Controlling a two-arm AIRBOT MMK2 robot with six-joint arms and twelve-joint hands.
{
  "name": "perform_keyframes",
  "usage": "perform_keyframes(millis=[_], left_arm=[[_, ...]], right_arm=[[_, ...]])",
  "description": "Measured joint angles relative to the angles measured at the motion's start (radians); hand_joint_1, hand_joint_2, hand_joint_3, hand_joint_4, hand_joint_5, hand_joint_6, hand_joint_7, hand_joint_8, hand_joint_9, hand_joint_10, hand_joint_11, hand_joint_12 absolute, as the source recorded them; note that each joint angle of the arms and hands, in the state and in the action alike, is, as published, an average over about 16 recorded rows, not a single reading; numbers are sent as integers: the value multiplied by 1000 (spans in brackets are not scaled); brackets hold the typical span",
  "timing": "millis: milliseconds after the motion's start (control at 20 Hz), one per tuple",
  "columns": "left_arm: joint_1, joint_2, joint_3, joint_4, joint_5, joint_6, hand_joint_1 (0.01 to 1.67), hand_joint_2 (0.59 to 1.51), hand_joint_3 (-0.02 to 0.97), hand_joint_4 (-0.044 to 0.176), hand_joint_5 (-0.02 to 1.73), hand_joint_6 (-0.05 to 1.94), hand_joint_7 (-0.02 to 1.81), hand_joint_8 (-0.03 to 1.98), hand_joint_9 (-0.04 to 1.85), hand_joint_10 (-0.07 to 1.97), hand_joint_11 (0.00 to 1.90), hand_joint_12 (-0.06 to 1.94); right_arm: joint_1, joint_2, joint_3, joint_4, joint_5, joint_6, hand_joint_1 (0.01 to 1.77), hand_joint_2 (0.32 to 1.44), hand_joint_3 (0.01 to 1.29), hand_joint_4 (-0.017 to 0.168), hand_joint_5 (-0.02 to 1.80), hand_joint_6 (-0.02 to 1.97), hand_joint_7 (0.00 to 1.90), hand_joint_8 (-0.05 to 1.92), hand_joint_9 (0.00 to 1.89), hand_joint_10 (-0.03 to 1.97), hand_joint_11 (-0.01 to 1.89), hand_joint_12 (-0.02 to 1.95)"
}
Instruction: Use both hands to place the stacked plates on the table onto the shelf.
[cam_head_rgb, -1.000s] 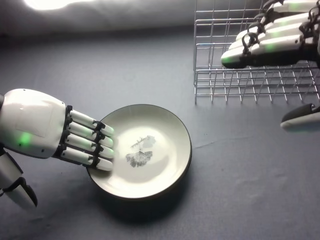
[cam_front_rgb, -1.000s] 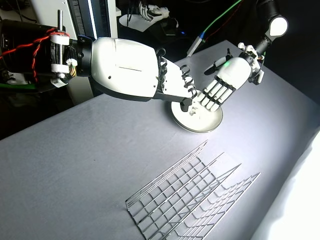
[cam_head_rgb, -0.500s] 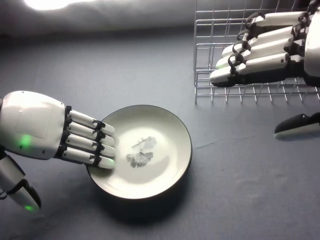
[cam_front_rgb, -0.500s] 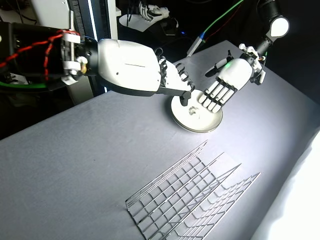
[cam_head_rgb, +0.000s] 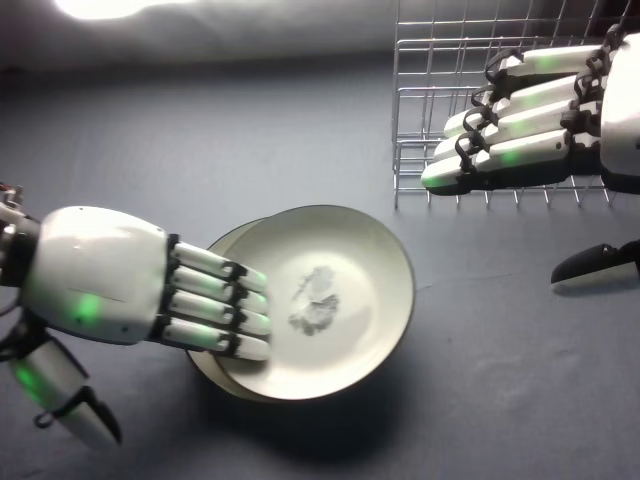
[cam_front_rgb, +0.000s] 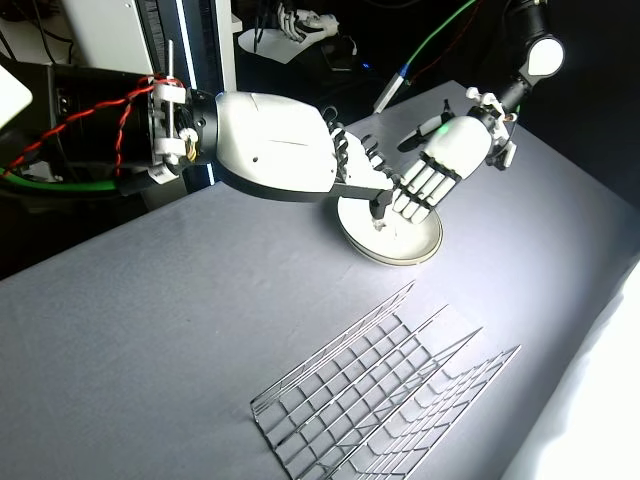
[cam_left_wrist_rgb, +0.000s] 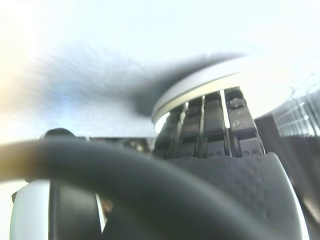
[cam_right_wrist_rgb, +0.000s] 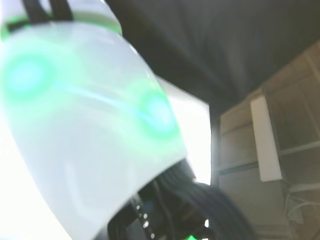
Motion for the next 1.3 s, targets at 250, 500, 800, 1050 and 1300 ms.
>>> perform_keyframes(millis=[250, 500, 800, 1050, 1300], left_arm=[[-8, -27, -33, -14, 32, 1, 13, 1070, 18, -9, -16, -32, -9, -16, 16, 11, 20, 8], [-21, -57, -43, -21, 53, 0, 12, 1070, 17, -9, -18, -34, -11, -18, 19, 11, 20, 7], [-31, -81, -35, -24, 58, 0, 12, 1071, 17, -10, -19, -37, -12, -19, 21, 13, 20, 8], [-34, -87, -25, -24, 52, -1, 12, 1072, 17, -10, -19, -38, -12, -20, 22, 13, 21, 8], [-34, -89, -15, -25, 45, -2, 12, 1072, 17, -10, -18, -38, -12, -19, 22, 13, 22, 8]], right_arm=[[-11, -37, 36, -65, 28, -7, 666, 1127, 14, 5, 279, 16, 305, 3, 287, 23, 20, 993], [-19, -94, 81, -136, 50, -10, 826, 1073, 15, 6, 227, 16, 217, 3, 206, 23, 20, 810], [-46, -156, 118, -180, 54, -11, 1044, 1002, 14, 5, 163, 16, 121, 3, 119, 23, 20, 646], [-75, -196, 135, -188, 44, -11, 1140, 982, 14, 5, 144, 16, 90, 2, 86, 23, 20, 562], [-100, -235, 153, -187, 29, -11, 1154, 982, 13, 5, 157, 17, 118, 2, 114, 23, 21, 621]])
